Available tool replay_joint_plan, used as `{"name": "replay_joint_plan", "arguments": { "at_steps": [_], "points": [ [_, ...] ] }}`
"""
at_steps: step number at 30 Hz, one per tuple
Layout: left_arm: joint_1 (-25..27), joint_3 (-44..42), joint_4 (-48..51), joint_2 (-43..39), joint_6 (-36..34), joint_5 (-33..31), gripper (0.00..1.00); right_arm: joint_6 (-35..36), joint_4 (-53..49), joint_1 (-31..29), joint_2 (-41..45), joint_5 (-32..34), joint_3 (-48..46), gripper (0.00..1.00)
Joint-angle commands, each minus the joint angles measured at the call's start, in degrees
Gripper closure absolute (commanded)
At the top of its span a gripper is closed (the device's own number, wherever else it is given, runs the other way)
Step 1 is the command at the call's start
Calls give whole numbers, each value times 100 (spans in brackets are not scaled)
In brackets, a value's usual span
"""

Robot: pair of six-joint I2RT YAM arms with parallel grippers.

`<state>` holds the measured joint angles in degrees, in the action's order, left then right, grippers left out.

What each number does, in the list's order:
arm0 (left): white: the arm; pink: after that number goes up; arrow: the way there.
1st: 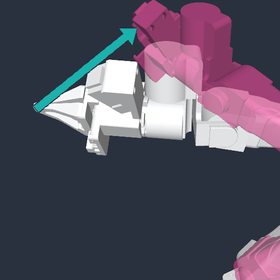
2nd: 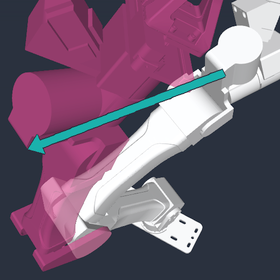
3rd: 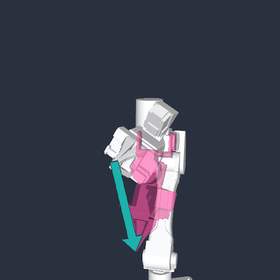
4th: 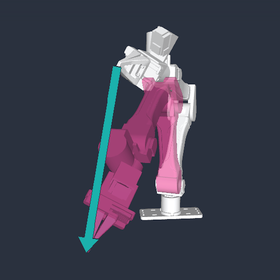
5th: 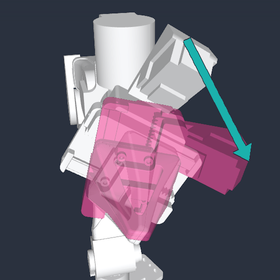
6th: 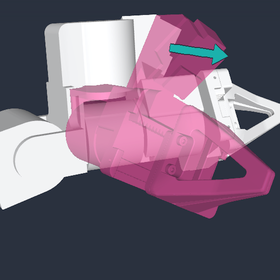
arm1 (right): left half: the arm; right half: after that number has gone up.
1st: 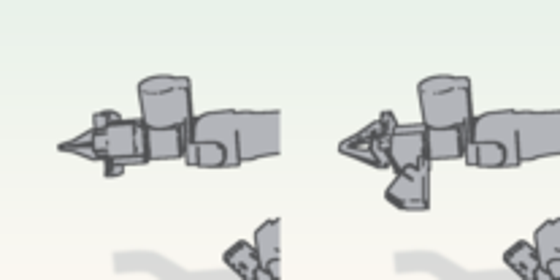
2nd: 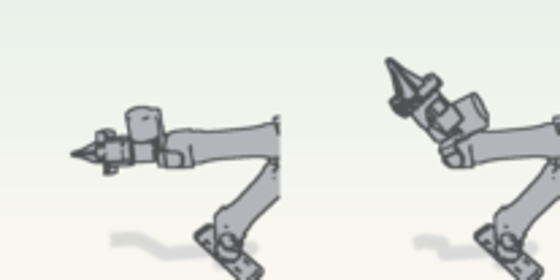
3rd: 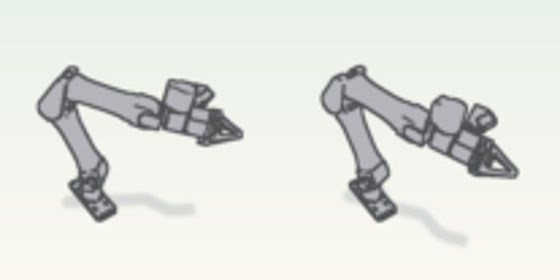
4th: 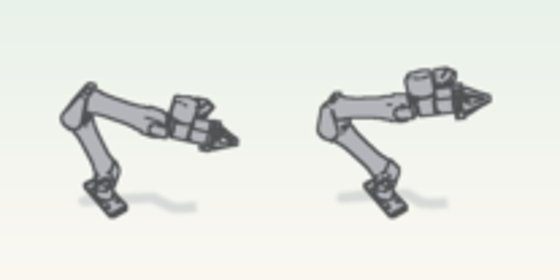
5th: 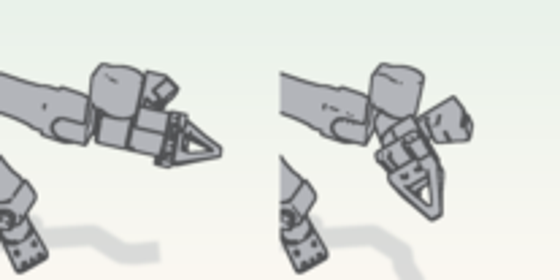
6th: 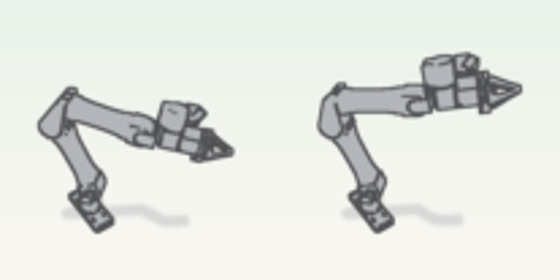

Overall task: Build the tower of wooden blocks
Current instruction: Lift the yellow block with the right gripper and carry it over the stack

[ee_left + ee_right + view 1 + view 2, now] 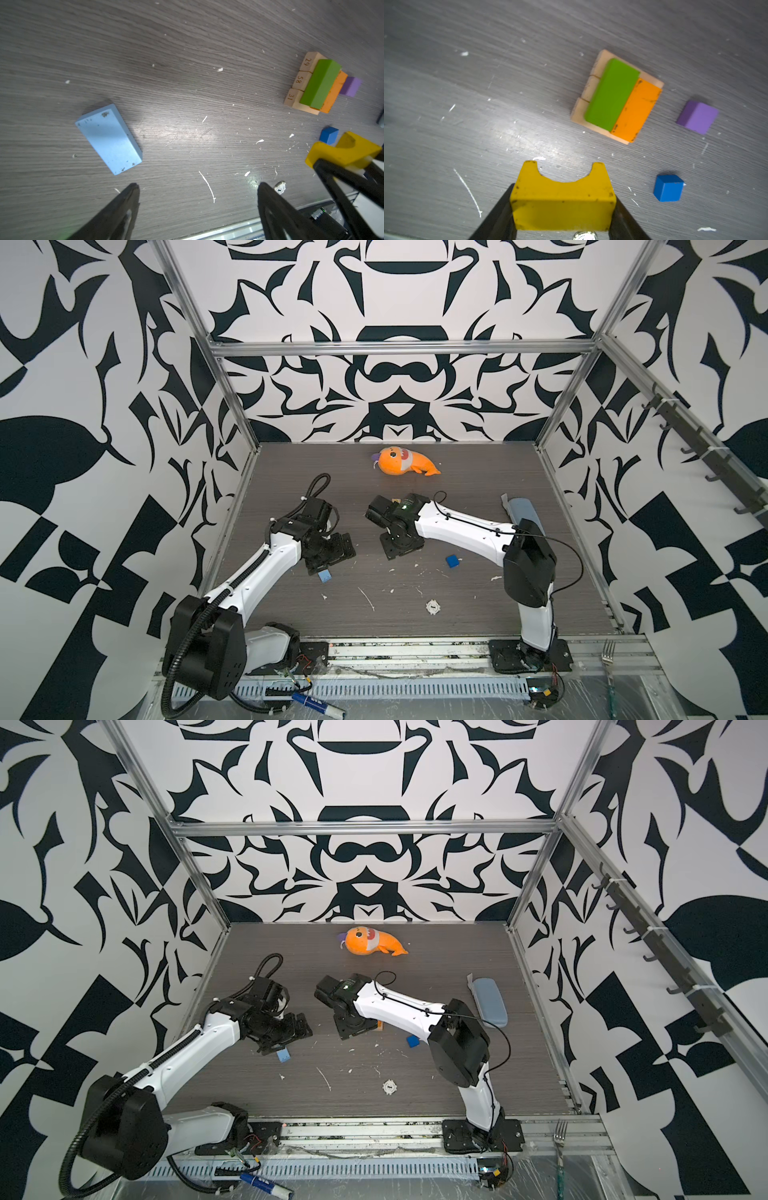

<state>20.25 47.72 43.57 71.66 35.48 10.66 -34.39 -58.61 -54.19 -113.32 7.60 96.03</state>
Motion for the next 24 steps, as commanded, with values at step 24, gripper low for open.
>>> {"name": "replay_joint_plan", "arguments": {
  "at_steps": [24],
  "points": [
    [-16,176,-80,341,-68,296,9,-531,378,865,-142,-60,65,53]
  ]
}}
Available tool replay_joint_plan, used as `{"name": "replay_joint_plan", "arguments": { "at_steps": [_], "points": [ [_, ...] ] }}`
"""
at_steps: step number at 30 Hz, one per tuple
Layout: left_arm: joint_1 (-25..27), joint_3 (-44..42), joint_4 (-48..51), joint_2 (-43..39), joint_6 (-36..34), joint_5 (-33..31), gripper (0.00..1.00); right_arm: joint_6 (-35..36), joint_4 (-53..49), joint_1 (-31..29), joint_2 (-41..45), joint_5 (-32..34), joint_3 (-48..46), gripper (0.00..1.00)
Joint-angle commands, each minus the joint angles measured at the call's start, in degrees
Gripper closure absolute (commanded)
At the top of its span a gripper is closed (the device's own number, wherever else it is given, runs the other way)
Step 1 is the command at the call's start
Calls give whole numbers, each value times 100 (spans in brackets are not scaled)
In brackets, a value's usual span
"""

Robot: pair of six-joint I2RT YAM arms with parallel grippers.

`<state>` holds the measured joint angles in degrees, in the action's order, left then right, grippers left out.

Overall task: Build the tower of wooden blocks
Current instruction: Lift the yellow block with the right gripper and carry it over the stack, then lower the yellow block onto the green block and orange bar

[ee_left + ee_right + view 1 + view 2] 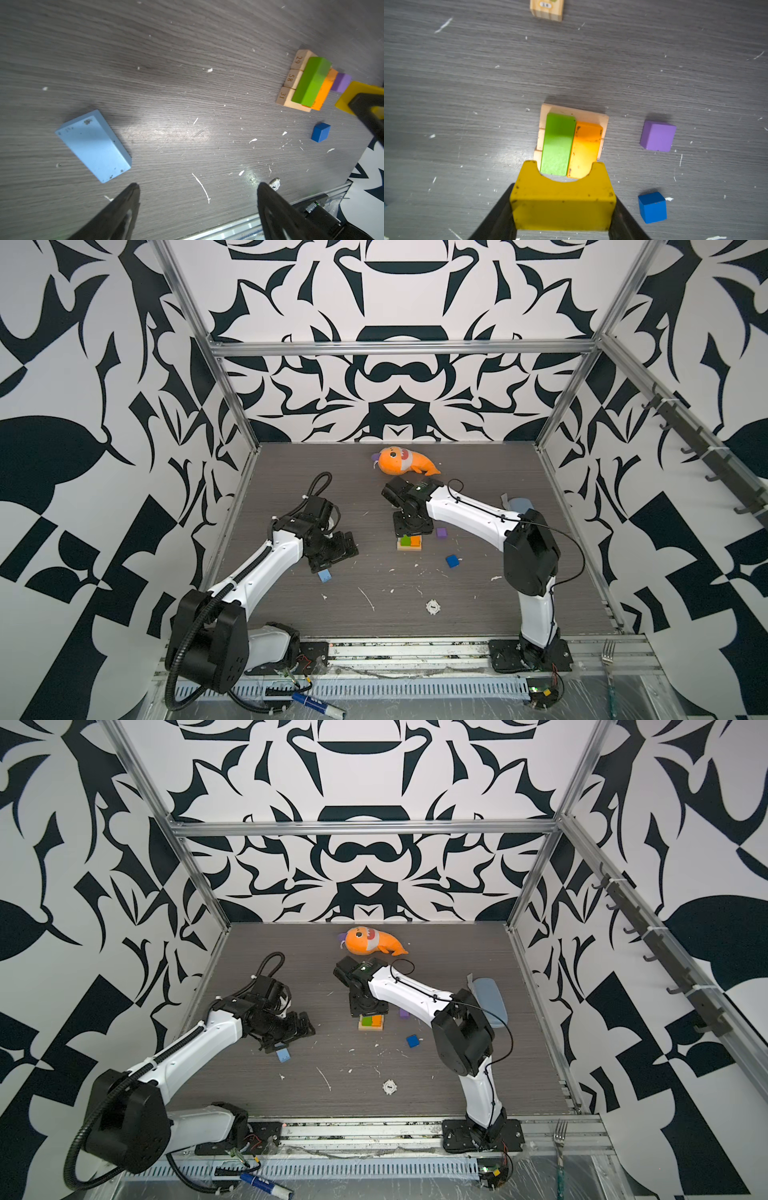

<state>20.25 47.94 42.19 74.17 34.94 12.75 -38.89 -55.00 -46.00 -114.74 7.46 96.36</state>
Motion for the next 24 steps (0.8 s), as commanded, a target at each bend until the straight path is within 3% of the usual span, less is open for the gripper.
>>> {"name": "replay_joint_plan", "arguments": {
  "at_steps": [1,24],
  "points": [
    [-15,154,44,102,-22,95,9,-87,20,64,-12,-52,21,53],
    [-13,67,105,-8,-57,-89,0,-337,263,143,-155,-97,-215,52]
  ]
}}
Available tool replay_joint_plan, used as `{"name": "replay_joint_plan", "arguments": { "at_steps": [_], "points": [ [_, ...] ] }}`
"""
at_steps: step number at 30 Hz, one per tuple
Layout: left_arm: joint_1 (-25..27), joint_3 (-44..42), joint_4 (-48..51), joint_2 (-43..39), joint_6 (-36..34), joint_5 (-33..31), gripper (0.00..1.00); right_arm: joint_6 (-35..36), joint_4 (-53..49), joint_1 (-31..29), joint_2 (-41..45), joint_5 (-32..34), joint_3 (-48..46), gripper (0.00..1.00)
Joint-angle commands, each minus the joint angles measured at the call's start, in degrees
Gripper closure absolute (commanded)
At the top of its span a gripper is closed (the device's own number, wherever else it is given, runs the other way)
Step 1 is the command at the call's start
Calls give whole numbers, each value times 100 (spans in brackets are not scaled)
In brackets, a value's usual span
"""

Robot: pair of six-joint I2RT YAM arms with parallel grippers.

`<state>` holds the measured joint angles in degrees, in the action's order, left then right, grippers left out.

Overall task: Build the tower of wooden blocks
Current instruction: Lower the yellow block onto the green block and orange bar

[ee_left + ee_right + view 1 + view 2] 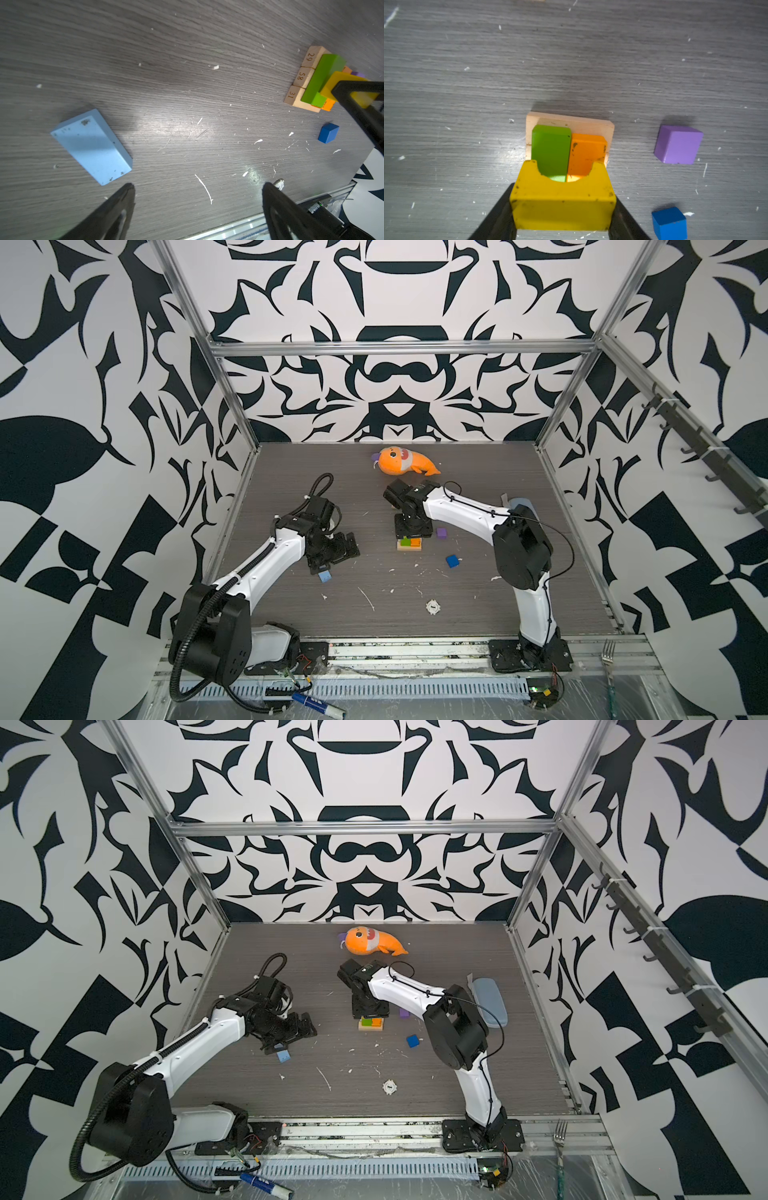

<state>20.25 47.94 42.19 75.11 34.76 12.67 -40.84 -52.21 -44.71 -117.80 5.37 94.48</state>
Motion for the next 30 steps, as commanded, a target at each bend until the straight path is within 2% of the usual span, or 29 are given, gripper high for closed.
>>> {"name": "replay_joint_plan", "arguments": {
  "at_steps": [1,14,30],
  "points": [
    [-13,67,112,-102,-50,-80,0,-154,-4,15,165,114,-47,52],
    [-19,119,174,-102,-85,-59,1,-210,55,23,170,149,-141,50],
    [-14,119,167,-87,-93,-25,0,-167,0,24,91,272,-40,34]
  ]
}}
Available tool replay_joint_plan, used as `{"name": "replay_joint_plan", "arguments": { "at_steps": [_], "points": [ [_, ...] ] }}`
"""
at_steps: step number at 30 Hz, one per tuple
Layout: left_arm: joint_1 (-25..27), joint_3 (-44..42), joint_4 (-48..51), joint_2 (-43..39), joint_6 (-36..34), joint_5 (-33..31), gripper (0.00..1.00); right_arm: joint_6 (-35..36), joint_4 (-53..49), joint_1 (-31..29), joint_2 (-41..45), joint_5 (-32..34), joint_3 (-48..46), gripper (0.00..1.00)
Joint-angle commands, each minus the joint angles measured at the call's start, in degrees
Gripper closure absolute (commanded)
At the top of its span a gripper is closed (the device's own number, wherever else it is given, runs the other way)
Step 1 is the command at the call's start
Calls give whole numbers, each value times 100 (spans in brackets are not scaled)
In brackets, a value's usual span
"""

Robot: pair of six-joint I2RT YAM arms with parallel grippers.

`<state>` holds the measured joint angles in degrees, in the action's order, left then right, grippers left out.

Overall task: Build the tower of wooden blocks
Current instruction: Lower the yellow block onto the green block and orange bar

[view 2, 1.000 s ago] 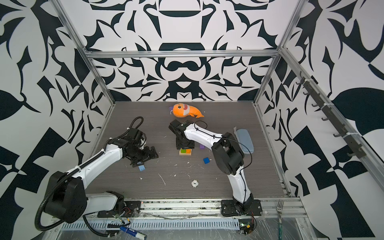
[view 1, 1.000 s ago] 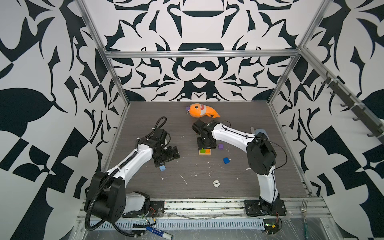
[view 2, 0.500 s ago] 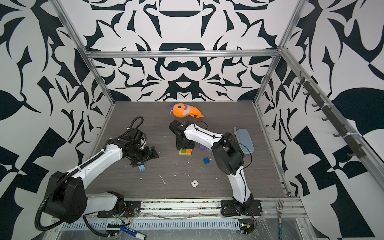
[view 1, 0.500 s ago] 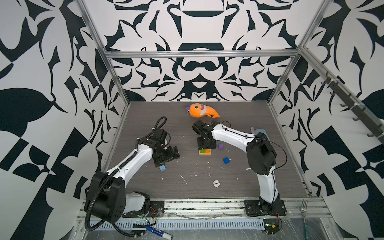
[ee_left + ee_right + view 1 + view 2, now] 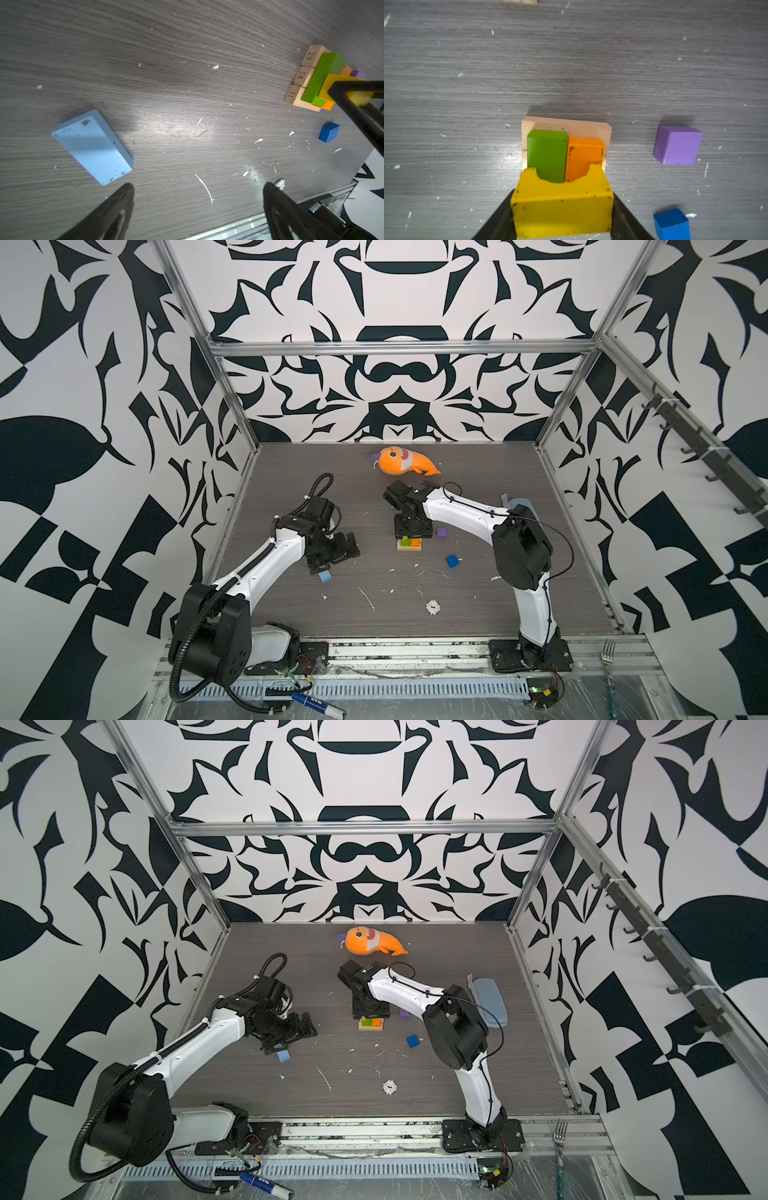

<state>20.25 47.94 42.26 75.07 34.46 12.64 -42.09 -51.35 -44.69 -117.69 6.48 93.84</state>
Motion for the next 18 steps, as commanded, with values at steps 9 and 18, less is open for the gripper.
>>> {"name": "replay_joint_plan", "arguments": {
  "at_steps": [9,18],
  "points": [
    [-13,106,133,-27,-69,-24,1,16,-50,24,70,99,90,28],
    [-14,22,99,-32,-64,-20,1,-6,-12,21,97,90,100,38]
  ]
}}
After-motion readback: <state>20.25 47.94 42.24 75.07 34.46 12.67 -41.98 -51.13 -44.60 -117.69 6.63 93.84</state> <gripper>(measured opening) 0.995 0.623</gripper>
